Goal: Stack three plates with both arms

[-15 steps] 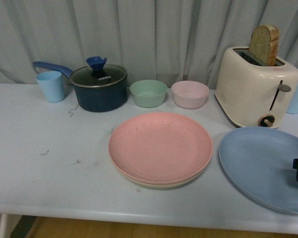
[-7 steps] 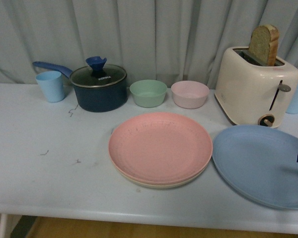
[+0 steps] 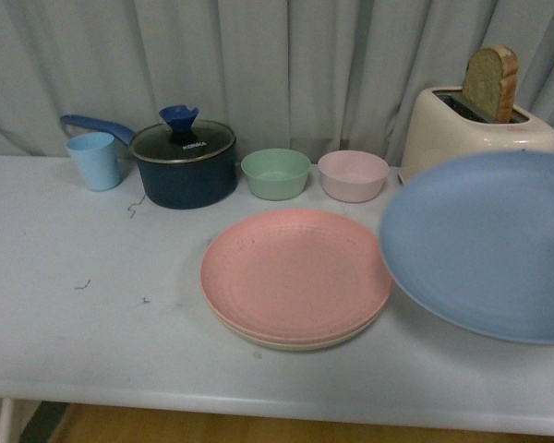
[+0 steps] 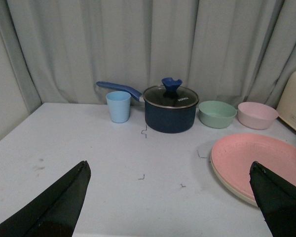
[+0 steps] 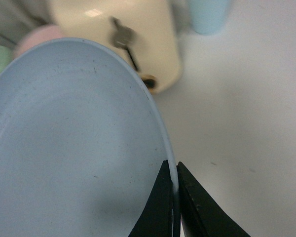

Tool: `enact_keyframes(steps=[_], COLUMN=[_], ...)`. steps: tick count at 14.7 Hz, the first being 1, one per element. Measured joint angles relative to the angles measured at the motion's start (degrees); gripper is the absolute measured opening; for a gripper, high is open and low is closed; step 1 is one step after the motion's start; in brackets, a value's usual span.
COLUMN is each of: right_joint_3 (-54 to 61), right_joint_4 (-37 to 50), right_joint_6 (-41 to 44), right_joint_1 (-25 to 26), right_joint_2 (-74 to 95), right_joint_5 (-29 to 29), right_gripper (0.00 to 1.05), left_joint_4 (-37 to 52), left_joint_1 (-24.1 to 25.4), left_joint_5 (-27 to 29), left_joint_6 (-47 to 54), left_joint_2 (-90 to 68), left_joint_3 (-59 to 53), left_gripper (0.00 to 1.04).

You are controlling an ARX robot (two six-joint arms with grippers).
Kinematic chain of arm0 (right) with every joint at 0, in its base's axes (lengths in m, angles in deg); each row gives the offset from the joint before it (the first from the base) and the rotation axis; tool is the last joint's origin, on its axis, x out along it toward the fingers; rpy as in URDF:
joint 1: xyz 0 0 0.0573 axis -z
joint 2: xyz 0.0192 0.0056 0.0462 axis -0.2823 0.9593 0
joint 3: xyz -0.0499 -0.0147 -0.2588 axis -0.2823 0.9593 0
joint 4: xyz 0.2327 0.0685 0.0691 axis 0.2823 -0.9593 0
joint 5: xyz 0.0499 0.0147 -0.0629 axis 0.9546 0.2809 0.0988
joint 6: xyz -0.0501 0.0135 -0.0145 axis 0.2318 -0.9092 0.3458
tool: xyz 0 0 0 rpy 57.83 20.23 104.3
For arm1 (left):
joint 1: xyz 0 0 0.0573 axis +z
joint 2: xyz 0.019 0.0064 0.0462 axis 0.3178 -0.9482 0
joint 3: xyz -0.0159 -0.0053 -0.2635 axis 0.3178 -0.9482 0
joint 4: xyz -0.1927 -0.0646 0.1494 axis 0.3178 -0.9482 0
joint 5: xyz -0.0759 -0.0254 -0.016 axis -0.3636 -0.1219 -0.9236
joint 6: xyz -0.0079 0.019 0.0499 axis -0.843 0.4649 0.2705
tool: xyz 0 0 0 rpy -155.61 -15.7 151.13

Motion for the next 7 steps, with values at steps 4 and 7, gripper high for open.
enact_keyframes(steps=[4, 7], right_joint_3=[-6.38, -14.84], right_joint_4=[6.6, 0.72], right_joint_6=[-8.66, -13.97], right_joint_1=[-12.81, -19.45], right_joint_2=[7.34, 17.2], right_joint_5=[1.46, -0.59], right_gripper=[0.03, 0.03], left_joint_4=[0.0, 0.02], left_joint_1=[0.0, 0.0], left_joint_5=[0.0, 0.0], left_joint_6=[0.0, 0.0], left_joint_2=[0.0, 0.0], left_joint_3=[0.0, 0.0], left_gripper=[0.98, 0.98])
